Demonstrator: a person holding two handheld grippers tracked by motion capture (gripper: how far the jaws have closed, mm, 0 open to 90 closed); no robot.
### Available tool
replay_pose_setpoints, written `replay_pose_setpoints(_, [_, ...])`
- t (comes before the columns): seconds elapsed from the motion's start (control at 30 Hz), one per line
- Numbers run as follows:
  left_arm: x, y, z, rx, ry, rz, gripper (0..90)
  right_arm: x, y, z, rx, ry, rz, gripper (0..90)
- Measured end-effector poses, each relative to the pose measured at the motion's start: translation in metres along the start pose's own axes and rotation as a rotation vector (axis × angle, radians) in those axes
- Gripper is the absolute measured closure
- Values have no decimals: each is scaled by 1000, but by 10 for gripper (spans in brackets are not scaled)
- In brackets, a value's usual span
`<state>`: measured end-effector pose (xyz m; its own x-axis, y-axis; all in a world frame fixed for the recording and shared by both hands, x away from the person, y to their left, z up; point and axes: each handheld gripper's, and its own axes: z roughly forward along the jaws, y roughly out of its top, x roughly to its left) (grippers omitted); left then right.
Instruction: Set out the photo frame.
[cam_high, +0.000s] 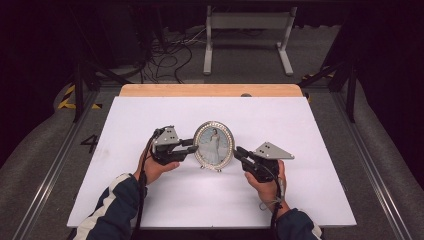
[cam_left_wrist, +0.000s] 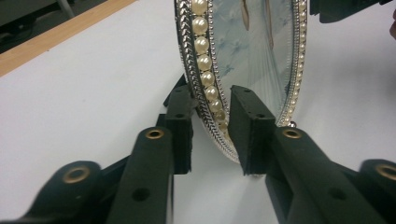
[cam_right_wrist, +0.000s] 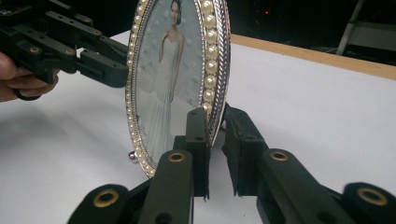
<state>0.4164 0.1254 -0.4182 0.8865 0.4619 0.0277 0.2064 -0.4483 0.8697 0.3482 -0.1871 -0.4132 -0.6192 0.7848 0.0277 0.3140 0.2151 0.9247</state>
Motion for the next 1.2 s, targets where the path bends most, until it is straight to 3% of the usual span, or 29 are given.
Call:
replay_pose_setpoints(0.23, [1,-3,0,10,-17,-9,780,0,-7,12,34,15,22,758])
replay_pose_setpoints(0.37, [-3,-2,2,15,-5,-5,800,-3,-12,15,20,27,74,748])
replay_pose_setpoints(0.5, [-2,-4,3,17,-26,-27,801,-5,-11,14,3,21,85,757])
replay_pose_setpoints(0.53, [-3,-4,3,16,-38,-33,803,-6,-11,14,4,17,84,757])
replay_pose_setpoints(0.87, [-13,-2,6,15,-25,-18,802,-11,-9,11,21,-6,84,758])
replay_pose_setpoints(1.2, [-16,-1,8,23,-31,-5,804,-12,-7,10,26,-25,34,747])
